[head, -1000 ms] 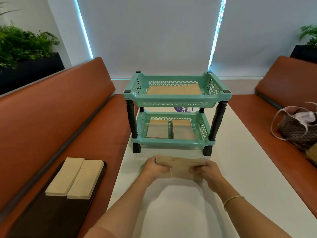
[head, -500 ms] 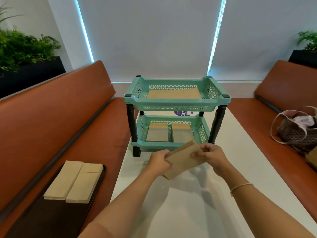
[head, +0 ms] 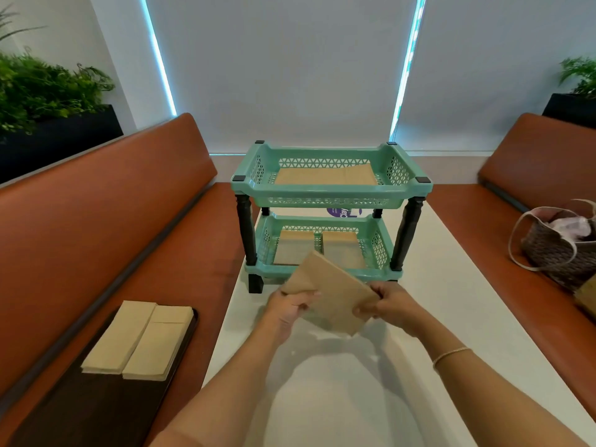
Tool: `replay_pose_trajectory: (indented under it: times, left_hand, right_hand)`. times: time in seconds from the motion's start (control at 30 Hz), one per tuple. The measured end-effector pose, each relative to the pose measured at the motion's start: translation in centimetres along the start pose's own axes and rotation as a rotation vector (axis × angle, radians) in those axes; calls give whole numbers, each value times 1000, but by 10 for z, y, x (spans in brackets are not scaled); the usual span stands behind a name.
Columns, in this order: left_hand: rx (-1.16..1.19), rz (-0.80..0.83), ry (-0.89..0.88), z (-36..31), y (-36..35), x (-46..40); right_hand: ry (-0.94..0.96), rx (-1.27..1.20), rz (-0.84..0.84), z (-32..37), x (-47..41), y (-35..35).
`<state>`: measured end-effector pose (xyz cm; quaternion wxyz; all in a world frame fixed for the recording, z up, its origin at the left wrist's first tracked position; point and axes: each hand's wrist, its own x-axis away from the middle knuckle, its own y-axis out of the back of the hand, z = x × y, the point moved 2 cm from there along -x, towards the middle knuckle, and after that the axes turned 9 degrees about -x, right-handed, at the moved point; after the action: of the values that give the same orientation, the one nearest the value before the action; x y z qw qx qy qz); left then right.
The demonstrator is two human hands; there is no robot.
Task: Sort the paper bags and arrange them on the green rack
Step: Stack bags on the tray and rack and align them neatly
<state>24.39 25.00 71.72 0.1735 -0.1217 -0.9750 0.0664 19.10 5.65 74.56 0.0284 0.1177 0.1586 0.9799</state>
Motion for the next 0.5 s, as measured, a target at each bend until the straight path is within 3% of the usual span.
replay_pose_trajectory:
  times: [0.13,0.33,0.5]
  left_hand:
    - [-164,-27,-81,-7,26,1]
    - [-734,-76,-66,27,31,0]
    - [-799,-96,-82,22,26,0]
  right_hand:
    - [49,268,-21,15,-5,9]
    - [102,733,66,0,-13,-19]
    - [92,829,57,6,-17,-17]
